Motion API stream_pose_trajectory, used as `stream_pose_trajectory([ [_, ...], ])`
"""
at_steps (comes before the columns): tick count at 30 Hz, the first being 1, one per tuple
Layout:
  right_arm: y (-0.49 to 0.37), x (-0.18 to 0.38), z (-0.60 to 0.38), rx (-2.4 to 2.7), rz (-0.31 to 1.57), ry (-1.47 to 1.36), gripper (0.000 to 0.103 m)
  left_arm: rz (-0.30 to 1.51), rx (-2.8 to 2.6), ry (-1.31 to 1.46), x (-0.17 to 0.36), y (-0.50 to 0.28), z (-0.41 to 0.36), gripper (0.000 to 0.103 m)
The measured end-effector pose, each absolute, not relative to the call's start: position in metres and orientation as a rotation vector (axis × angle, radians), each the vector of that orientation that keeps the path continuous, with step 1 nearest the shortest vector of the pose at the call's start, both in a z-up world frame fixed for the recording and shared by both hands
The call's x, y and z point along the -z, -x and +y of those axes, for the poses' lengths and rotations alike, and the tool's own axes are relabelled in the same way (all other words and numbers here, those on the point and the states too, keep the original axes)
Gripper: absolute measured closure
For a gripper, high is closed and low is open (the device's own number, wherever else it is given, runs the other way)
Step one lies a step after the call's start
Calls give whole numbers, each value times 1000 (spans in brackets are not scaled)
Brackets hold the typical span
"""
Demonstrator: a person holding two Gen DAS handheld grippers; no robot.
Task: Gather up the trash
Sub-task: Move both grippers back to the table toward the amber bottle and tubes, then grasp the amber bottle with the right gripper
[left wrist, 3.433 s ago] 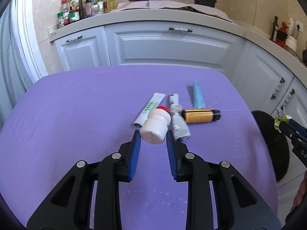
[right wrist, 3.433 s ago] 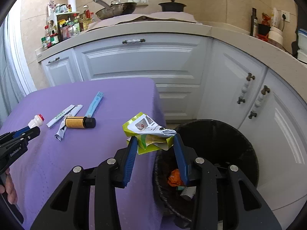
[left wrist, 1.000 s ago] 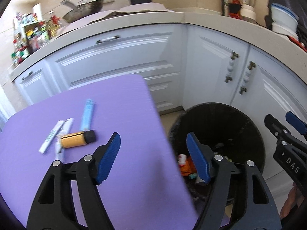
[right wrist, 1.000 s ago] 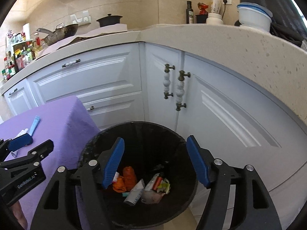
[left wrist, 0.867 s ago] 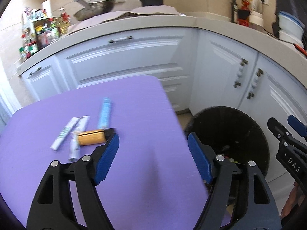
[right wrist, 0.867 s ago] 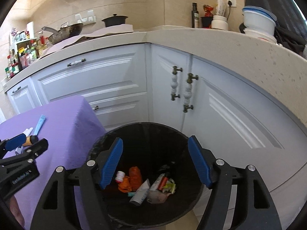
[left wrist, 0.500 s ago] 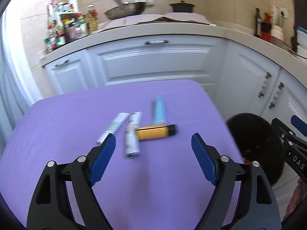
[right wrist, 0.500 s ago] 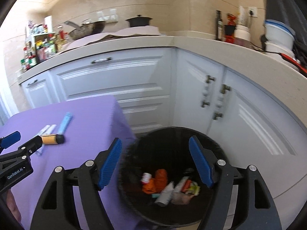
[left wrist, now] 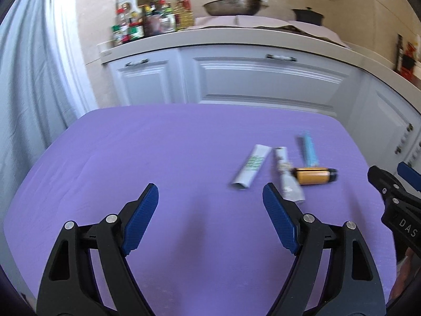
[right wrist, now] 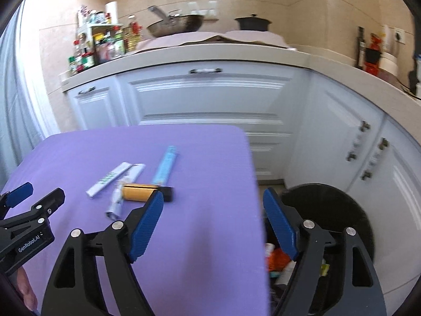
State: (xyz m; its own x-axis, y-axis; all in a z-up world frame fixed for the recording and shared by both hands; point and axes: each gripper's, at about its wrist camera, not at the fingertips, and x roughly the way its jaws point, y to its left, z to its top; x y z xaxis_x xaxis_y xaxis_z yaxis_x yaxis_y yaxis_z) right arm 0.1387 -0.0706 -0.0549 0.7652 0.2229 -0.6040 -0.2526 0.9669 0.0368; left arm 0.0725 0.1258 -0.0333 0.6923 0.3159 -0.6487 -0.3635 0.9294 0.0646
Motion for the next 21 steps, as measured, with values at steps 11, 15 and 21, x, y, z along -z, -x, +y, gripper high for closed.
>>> stream_pose_trajectory([
  [11, -160, 77, -15, -283, 740, 124, 21, 735, -478, 137, 47, -57, 184, 23],
  [15, -168, 83, -6, -282, 765, 131, 21, 740, -495, 156, 51, -53, 195, 23],
  [21, -176, 89, 0, -268, 798, 128, 21, 746, -498, 175, 55, -52, 205, 23],
])
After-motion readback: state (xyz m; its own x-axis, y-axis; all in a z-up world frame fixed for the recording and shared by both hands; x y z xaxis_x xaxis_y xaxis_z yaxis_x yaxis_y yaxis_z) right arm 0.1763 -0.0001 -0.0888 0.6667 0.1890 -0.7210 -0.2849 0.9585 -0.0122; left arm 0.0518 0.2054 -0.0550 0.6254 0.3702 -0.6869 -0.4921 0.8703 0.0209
